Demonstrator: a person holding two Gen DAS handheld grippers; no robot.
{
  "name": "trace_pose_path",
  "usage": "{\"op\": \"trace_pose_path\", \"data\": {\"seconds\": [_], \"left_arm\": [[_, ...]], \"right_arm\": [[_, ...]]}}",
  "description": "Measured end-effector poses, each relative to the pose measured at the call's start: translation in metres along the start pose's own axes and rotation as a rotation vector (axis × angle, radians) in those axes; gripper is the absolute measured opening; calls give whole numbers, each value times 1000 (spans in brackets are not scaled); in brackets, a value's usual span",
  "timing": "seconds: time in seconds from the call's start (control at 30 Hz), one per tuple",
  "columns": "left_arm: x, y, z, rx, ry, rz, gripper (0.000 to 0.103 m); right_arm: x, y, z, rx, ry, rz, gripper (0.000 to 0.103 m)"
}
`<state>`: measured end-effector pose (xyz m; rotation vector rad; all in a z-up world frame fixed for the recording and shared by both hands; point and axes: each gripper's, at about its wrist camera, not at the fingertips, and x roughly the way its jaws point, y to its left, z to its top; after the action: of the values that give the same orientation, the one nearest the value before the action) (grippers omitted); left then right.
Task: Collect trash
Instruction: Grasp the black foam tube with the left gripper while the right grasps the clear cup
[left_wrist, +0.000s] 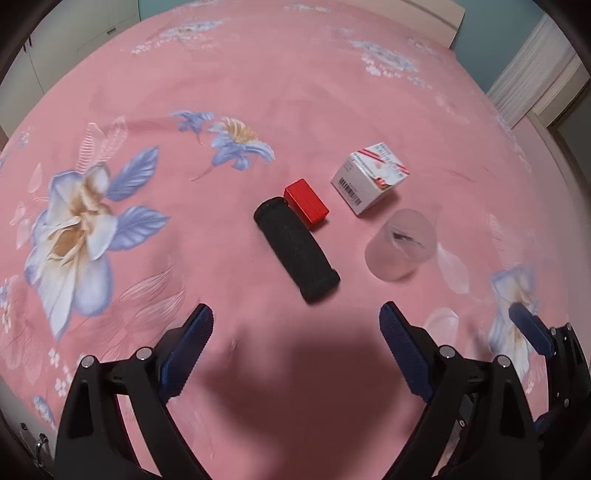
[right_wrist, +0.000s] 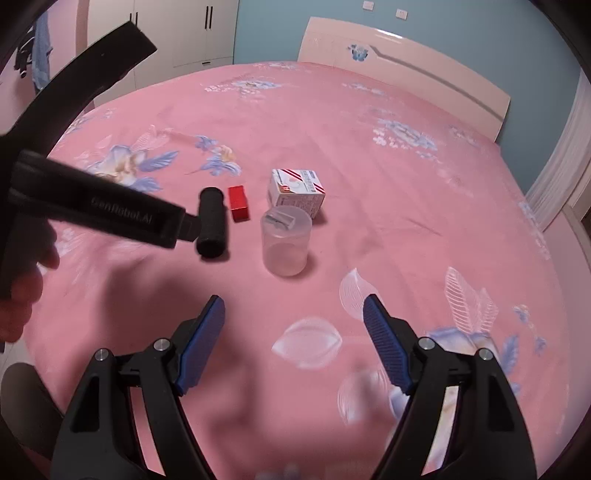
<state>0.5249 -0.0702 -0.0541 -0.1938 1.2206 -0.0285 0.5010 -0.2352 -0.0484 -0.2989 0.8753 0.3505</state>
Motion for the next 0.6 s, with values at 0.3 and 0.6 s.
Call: {"op": "trace_pose_path", "data": {"seconds": [0.3,0.6], "left_arm": [[43,-1,22,-17,18,20,93],[72,1,36,-17,54,6,85]], "right_arm": [[63,-6,18,40,44,38,77],[107,-8,31,71,63,55,70]]}}
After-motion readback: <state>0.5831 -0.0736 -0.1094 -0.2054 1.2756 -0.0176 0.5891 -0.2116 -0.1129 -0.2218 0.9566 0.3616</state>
